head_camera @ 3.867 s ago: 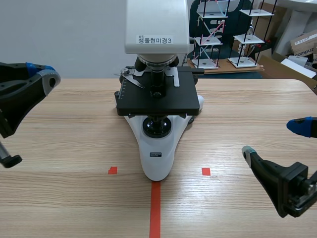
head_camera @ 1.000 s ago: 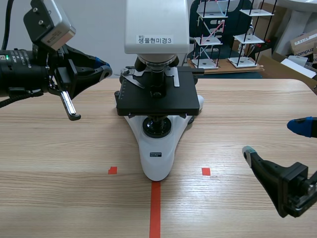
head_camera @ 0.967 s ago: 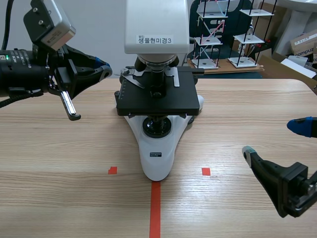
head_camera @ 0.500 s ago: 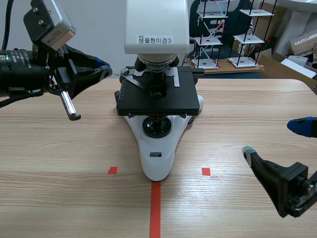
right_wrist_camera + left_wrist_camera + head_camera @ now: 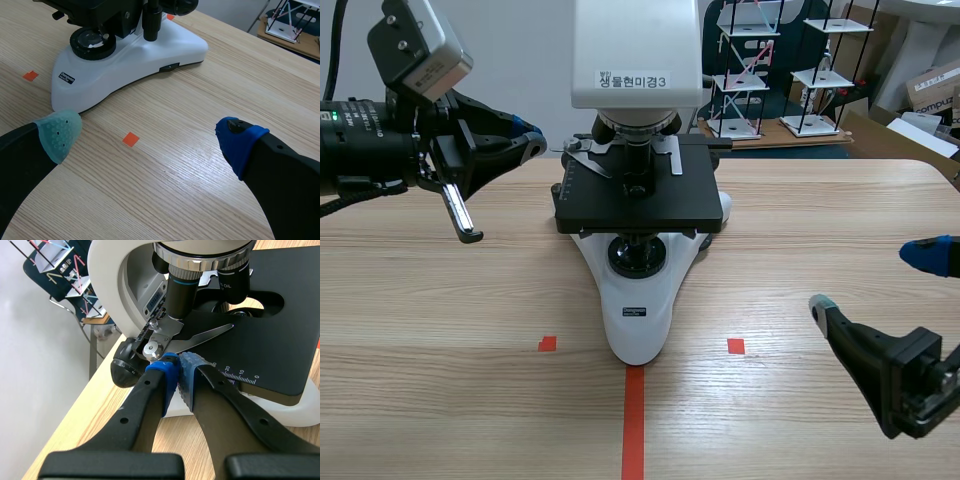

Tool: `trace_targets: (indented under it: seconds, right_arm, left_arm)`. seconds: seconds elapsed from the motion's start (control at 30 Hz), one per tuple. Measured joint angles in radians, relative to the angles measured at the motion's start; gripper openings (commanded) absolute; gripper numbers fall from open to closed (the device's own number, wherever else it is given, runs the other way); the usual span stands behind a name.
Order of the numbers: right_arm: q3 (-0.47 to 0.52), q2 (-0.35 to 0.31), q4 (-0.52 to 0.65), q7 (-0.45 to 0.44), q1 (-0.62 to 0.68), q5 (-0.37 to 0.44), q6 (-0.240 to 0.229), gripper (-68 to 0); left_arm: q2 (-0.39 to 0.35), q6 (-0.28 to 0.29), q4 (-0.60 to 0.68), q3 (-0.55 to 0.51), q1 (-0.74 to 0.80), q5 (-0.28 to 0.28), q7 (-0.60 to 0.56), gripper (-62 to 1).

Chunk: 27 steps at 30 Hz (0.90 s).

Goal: Point at the stage clip

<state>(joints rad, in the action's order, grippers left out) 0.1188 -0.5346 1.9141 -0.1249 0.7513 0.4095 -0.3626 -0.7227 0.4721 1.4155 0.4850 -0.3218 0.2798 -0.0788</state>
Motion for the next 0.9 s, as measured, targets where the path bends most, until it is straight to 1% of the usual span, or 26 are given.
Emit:
trace_targets:
  seconds: [0.47,0.6,0.9]
  right_arm:
    - [0.000,0.000,0.000,0.000,0.000,0.000,0.000,-8.6]
    - [0.000,0.000,0.000,0.000,0.000,0.000,0.000,-8.6]
    - [0.000,0.000,0.000,0.000,0.000,0.000,0.000,-8.6]
  left_arm:
    - [0.000,0.000,0.000,0.000,0.000,0.000,0.000,-59.0]
    - [0.000,0.000,0.000,0.000,0.000,-0.022,0.000,-59.0]
    - [0.000,0.000,0.000,0.000,0.000,-0.022,0.000,-59.0]
